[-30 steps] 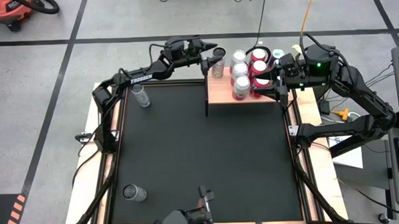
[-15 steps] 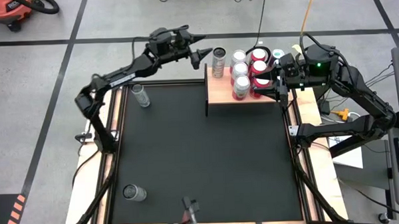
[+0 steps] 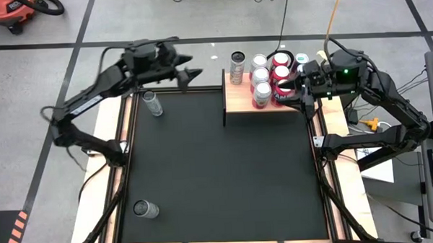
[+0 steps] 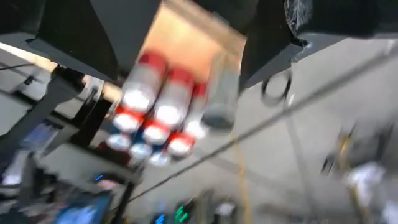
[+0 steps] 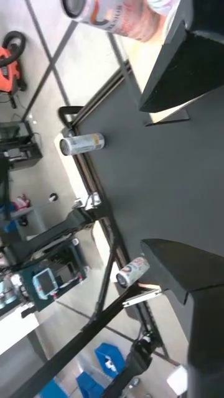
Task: Place canned beverage on shelf
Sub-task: Put the top white yellow soda can on the shelf aligned with the other white yellow soda can
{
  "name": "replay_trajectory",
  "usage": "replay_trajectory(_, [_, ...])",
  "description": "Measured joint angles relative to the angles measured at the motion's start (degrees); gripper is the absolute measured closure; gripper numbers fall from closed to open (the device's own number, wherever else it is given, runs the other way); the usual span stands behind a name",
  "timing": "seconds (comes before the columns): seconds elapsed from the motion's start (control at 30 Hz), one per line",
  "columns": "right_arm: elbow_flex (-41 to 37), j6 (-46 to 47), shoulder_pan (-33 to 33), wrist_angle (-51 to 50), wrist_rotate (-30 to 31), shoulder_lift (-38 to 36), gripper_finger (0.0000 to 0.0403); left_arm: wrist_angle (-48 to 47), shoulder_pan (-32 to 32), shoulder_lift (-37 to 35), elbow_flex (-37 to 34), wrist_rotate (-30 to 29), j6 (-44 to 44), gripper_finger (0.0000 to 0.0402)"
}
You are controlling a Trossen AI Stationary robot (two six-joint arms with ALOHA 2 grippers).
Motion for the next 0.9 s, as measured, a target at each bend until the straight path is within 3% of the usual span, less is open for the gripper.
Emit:
replay_trajectory(0.1, [-0.01,-0.44,-0.02,-1.37,0.01,0.04,0.0074,-9.98,-1.52,-2.89,0.00,-5.05,-6.98,0.0061])
replay_trajectory(0.27, [0.00,-0.37,-0.02,-2.50,0.01,0.09,0.0074,-23.66,-2.12,-4.35,-0.02,-6.54,-21.15,0.0061])
replay_trajectory(0.53, [0.00,2.62,-0.02,-5.06,0.03,0.04,0.0074,-41.12,-1.23,-3.19,-0.13,-15.15,-26.97,0.0061])
replay_trajectory(0.7, [0.00,5.15,-0.02,-8.35,1.68,0.02,0.0074,-42.11,0.97,-3.28,-0.11,-24.53,-25.31,0.0061])
replay_trajectory(0.77, [0.00,5.83,-0.02,-8.89,3.16,0.06,0.0074,-42.05,3.40,-3.28,-0.26,-24.31,-25.12,0.0061])
replay_trajectory(0.9, [0.00,6.42,-0.02,-9.02,5.19,0.09,0.0074,-44.24,10.67,-2.93,-2.50,-15.81,-24.88,0.0061])
